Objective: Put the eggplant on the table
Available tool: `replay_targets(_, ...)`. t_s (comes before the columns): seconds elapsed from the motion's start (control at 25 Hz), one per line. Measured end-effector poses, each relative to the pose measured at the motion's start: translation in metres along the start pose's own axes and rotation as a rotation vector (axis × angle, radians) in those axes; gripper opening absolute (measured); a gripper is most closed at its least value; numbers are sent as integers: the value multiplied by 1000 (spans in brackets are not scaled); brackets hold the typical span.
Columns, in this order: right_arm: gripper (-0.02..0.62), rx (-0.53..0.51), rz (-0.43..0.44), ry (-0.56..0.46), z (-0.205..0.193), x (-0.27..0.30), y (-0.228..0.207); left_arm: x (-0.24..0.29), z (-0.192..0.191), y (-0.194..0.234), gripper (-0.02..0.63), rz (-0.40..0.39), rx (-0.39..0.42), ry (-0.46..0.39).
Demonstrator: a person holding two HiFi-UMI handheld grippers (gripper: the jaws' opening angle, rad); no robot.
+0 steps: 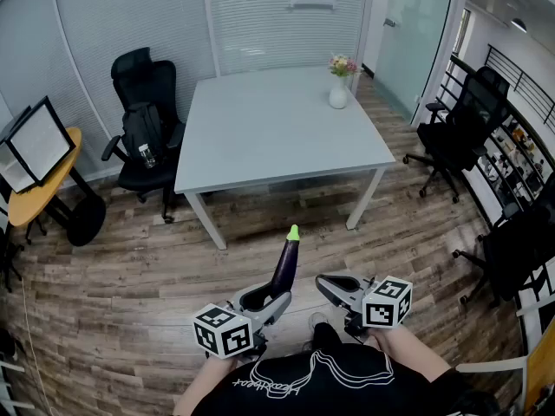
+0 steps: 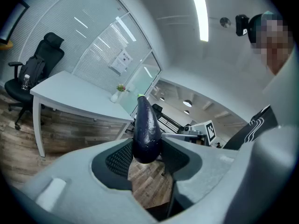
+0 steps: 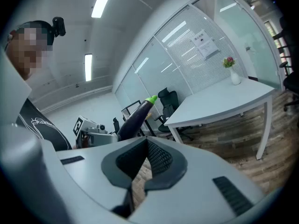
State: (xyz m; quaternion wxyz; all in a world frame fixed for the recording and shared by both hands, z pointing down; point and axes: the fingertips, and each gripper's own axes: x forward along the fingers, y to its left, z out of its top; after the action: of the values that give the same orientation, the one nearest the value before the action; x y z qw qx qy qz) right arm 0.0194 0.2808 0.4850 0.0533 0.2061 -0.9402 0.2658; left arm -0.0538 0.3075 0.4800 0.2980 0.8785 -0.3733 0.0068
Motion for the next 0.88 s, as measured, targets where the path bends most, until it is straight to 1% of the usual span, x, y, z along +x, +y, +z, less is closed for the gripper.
replay_targets(0.24, 8, -3, 7, 9, 8, -12, -18, 25, 6, -9, 193, -11, 1, 7)
replay_targets(0.4, 8, -35, 26, 7, 18, -17, -30, 41, 13, -12, 193, -5, 14, 10)
replay_targets(0.68, 8, -13, 34, -7, 50, -19, -67, 74, 36, -6, 193, 16, 7, 10)
replay_targets(0.88, 8, -5, 78, 6, 72, -18, -94, 106, 59, 0, 193, 27, 8, 14)
